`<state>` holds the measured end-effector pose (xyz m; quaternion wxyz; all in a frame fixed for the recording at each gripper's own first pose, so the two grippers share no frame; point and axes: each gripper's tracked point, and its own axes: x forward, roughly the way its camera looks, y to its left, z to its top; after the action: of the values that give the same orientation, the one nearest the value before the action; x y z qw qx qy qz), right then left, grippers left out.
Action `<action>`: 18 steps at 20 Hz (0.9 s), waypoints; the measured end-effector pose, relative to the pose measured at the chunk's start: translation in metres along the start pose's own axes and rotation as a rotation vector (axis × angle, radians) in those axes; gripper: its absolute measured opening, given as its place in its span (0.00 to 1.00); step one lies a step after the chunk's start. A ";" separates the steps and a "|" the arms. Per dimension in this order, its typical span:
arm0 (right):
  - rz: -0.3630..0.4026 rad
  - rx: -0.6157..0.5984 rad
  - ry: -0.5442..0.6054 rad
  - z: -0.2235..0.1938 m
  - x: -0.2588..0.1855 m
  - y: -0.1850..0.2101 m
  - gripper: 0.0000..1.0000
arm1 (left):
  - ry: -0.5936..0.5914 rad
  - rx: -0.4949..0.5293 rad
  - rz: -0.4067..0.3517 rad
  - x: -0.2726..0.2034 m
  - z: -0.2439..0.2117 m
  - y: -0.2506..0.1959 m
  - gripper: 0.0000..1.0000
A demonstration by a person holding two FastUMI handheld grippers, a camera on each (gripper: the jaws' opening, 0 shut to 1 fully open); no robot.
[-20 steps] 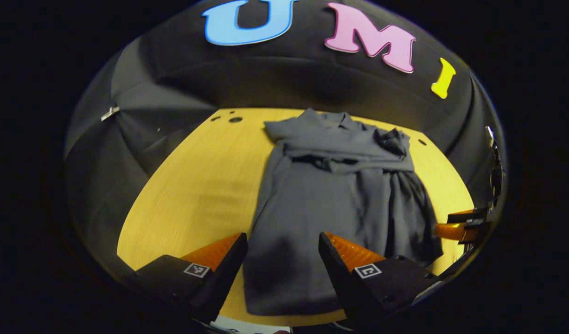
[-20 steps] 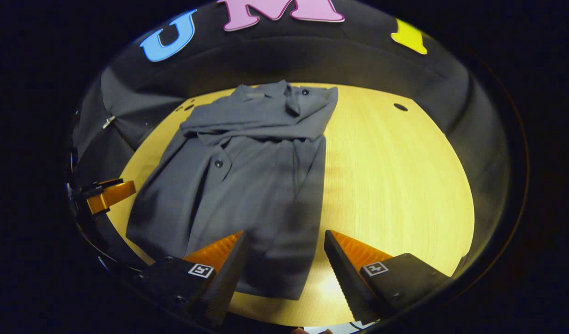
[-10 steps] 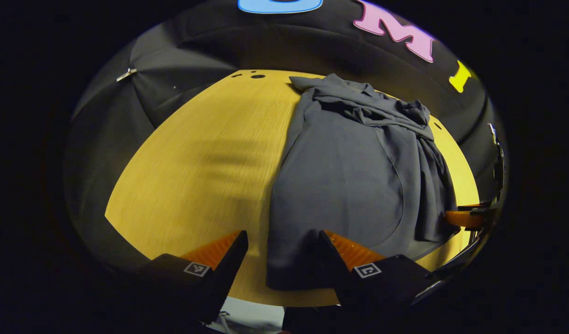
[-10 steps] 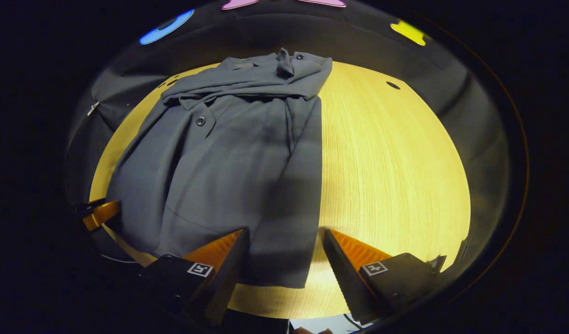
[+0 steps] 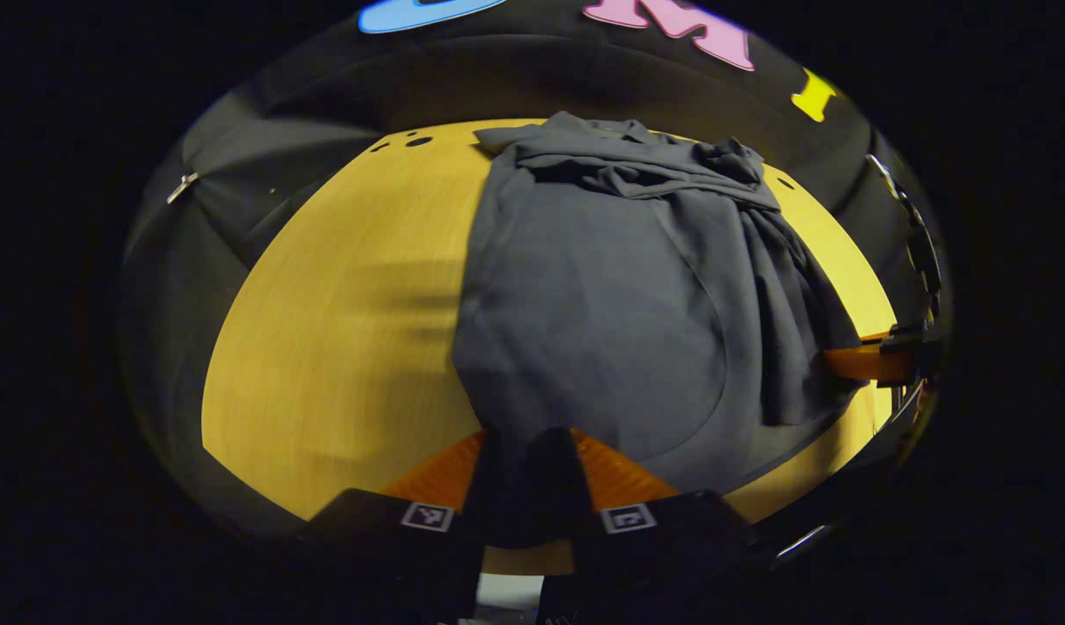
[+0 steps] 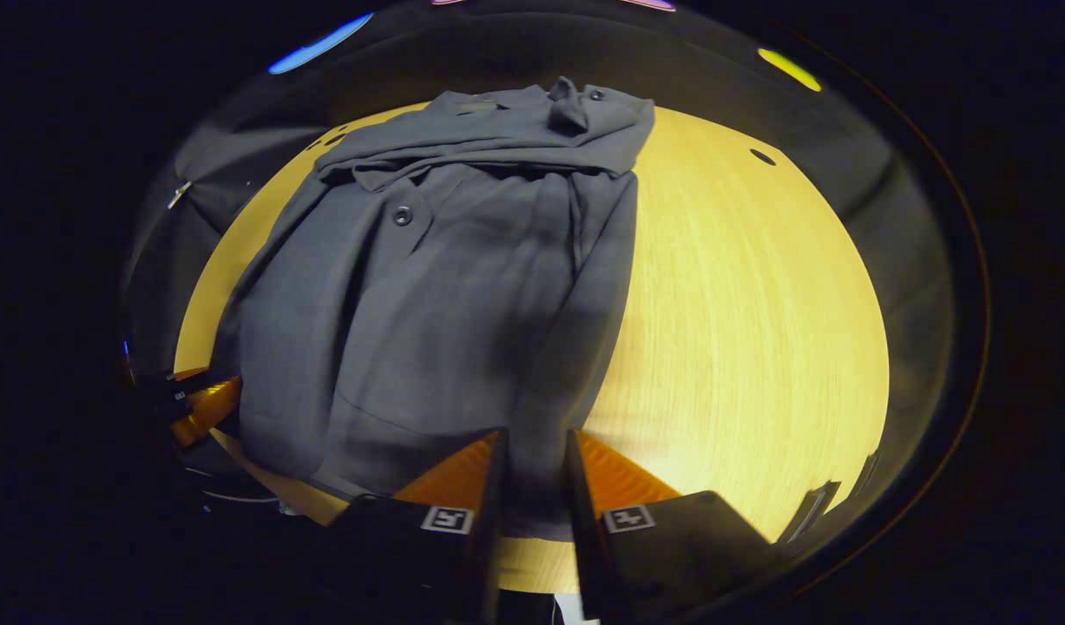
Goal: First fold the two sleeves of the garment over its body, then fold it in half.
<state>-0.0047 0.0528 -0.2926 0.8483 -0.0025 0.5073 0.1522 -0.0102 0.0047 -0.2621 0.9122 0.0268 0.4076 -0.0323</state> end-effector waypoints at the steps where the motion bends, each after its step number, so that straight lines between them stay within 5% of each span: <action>1: 0.011 -0.002 0.003 0.001 0.000 0.002 0.23 | -0.009 0.016 -0.015 0.001 0.002 -0.005 0.34; 4: 0.028 0.008 0.022 0.002 0.003 0.003 0.07 | -0.019 0.005 -0.068 0.004 0.007 -0.013 0.11; 6: 0.041 0.020 0.016 0.003 0.001 0.002 0.08 | -0.021 -0.056 -0.122 0.005 0.008 -0.019 0.06; 18: 0.033 -0.012 -0.213 0.063 -0.040 -0.002 0.08 | -0.166 -0.230 -0.181 -0.050 0.073 -0.008 0.06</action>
<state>0.0327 0.0511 -0.2281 0.8947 0.0170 0.4132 0.1687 0.0100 -0.0067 -0.1769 0.9331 -0.1176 0.3327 -0.0695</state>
